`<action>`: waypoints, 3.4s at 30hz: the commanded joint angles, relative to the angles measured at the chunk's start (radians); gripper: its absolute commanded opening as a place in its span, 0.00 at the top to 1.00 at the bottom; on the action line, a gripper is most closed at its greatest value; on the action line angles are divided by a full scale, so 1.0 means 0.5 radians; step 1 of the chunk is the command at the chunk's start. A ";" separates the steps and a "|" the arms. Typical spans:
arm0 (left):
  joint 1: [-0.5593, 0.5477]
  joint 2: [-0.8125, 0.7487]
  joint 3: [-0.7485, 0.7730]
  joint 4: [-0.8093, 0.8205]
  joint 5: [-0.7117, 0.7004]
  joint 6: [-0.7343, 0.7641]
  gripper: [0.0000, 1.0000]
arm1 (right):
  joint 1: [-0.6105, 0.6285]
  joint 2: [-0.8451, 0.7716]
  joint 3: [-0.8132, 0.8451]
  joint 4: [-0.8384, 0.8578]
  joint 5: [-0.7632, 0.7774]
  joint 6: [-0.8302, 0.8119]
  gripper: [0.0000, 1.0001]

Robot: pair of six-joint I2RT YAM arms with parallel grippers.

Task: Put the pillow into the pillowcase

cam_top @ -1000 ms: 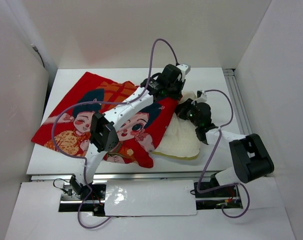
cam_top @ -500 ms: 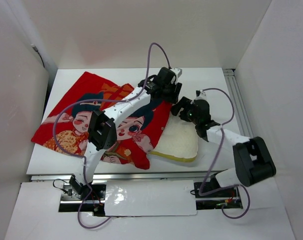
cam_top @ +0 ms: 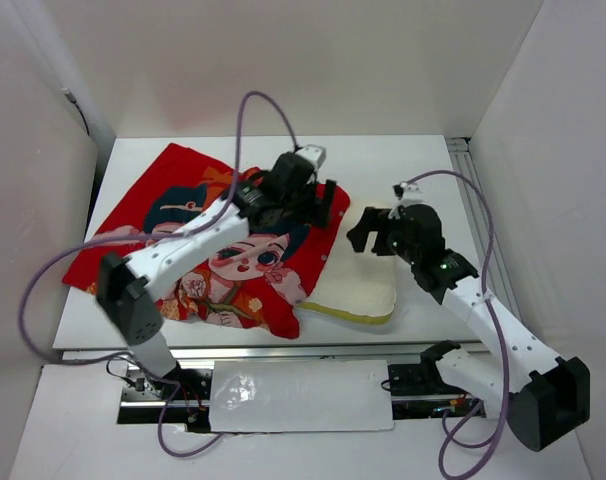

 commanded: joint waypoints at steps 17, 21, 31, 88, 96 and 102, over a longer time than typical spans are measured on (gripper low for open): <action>-0.918 -0.796 -1.681 -0.012 -0.314 -1.474 0.00 | 1.316 0.373 0.105 -0.501 0.600 -0.271 0.00; -0.885 -0.689 -1.681 0.009 -0.439 -1.517 0.00 | 1.276 0.373 0.080 -0.448 0.647 -0.228 0.00; -0.569 -0.465 -1.782 0.240 -0.335 -1.579 0.58 | 0.963 0.376 0.025 -0.356 0.297 -0.213 0.00; -0.918 -1.081 -0.723 -0.012 0.141 -0.404 0.63 | 0.856 0.640 -0.352 1.922 0.078 0.226 0.40; -0.863 -1.045 -0.497 -0.288 -0.237 -0.468 0.00 | 0.715 0.061 -0.404 0.756 0.873 0.550 0.01; -0.358 -0.849 -0.386 -0.310 -0.298 -0.487 0.00 | 0.546 -0.038 -0.353 0.485 1.033 0.569 0.01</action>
